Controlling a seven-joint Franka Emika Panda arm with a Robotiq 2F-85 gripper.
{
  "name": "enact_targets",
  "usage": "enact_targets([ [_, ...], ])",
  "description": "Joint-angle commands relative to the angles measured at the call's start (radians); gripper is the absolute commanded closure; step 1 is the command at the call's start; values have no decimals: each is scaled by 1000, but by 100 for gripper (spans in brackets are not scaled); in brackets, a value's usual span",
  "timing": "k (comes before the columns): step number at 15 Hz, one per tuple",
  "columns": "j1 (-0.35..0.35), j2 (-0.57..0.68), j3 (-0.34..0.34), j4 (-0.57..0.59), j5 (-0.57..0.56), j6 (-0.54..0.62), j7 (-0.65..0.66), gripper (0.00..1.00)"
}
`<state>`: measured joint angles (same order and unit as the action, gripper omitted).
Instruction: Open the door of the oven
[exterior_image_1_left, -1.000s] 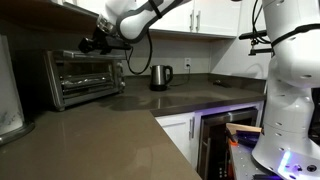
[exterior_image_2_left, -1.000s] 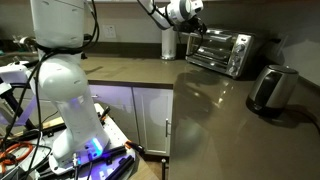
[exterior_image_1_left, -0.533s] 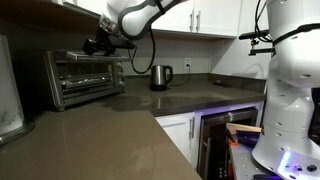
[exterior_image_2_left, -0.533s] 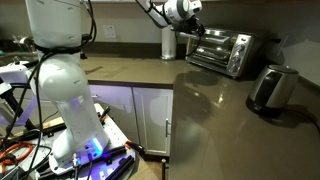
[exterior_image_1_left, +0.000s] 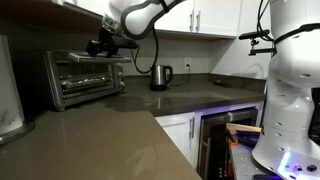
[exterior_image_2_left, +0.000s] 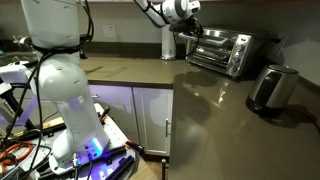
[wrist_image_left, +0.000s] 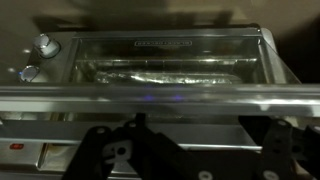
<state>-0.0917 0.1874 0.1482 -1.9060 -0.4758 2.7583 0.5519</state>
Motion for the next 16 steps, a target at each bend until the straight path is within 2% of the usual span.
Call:
enact_targets([
  [1, -16, -41, 12, -41, 43, -26, -47, 38],
  [7, -14, -56, 17, -64, 66, -32, -52, 79],
  [10, -10, -74, 24, -85, 91, -59, -58, 95],
  [13, -4, -100, 27, -109, 97, -97, -49, 100],
  [14, 71, -112, -48, -117, 121, -105, -66, 100],
  [16, 94, -125, -67, -126, 129, -123, -62, 97],
])
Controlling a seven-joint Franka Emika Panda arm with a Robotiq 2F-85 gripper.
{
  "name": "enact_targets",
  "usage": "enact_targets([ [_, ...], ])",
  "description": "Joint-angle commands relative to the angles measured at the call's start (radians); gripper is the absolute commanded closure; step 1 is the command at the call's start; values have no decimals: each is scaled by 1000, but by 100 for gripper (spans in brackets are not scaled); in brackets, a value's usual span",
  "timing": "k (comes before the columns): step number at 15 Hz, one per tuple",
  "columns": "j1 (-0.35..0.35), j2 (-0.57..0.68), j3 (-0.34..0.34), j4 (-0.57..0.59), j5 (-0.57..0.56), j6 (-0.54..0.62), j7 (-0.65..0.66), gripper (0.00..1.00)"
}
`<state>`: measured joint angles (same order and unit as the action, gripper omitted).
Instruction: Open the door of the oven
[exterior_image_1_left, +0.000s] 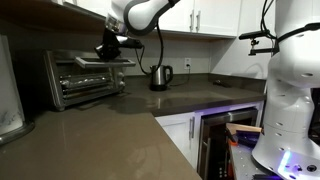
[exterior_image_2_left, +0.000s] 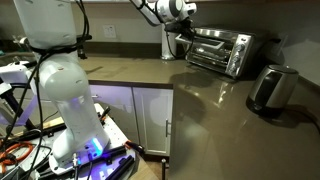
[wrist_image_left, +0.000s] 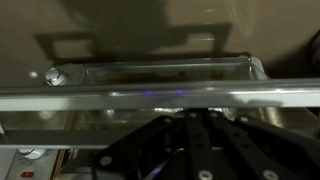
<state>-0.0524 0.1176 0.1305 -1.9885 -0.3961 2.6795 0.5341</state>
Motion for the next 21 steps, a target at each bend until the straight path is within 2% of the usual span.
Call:
enact_targets([
  [1, 68, -62, -59, -47, 48, -53, -41, 96],
  [9, 97, -89, -87, -61, 51, -85, -48, 96],
  [21, 97, -105, -87, -66, 43, -100, -42, 96],
])
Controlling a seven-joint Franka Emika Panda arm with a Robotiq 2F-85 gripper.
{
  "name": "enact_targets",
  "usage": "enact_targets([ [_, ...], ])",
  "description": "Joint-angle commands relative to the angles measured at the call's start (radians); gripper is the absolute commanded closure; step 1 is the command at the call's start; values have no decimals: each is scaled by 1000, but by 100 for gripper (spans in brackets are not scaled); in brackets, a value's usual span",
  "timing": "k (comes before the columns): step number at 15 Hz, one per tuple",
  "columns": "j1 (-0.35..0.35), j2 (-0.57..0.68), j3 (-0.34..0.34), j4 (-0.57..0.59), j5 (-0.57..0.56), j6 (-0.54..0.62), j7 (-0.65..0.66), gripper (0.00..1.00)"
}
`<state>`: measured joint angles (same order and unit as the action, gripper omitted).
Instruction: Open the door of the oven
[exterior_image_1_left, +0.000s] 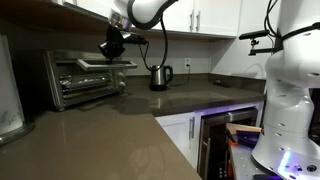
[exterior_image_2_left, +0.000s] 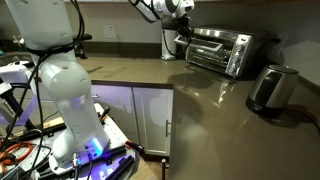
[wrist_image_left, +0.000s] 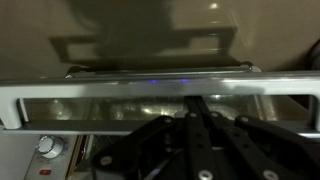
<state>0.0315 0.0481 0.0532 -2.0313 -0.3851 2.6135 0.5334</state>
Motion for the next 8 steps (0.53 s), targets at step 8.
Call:
enact_targets([
  [8, 12, -27, -7, -20, 53, -37, -56, 97],
])
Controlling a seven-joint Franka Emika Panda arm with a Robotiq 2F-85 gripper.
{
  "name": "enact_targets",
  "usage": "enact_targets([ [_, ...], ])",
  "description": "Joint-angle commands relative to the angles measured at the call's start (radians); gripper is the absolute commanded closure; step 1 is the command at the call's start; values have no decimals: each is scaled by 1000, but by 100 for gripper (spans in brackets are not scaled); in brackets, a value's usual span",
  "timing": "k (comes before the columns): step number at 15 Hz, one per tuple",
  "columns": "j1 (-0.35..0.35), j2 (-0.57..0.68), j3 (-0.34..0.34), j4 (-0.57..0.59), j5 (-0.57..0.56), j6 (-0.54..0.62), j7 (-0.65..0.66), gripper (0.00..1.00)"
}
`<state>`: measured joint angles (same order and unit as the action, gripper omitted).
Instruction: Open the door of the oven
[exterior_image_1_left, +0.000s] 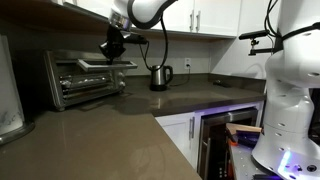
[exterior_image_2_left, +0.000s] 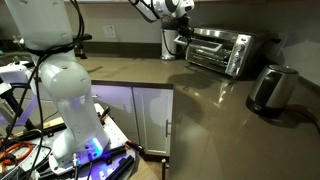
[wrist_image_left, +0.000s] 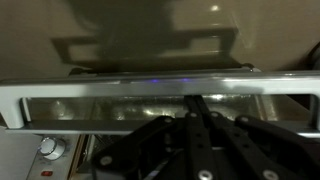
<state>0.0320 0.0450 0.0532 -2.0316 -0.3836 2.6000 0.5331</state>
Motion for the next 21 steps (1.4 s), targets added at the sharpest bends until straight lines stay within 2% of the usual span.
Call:
enact_targets([
  [1, 12, -21, -7, -20, 56, -21, -58, 97],
  [10, 9, -6, -8, -17, 146, -18, -126, 96],
  [21, 9, -32, -9, -15, 133, -99, -120, 96],
])
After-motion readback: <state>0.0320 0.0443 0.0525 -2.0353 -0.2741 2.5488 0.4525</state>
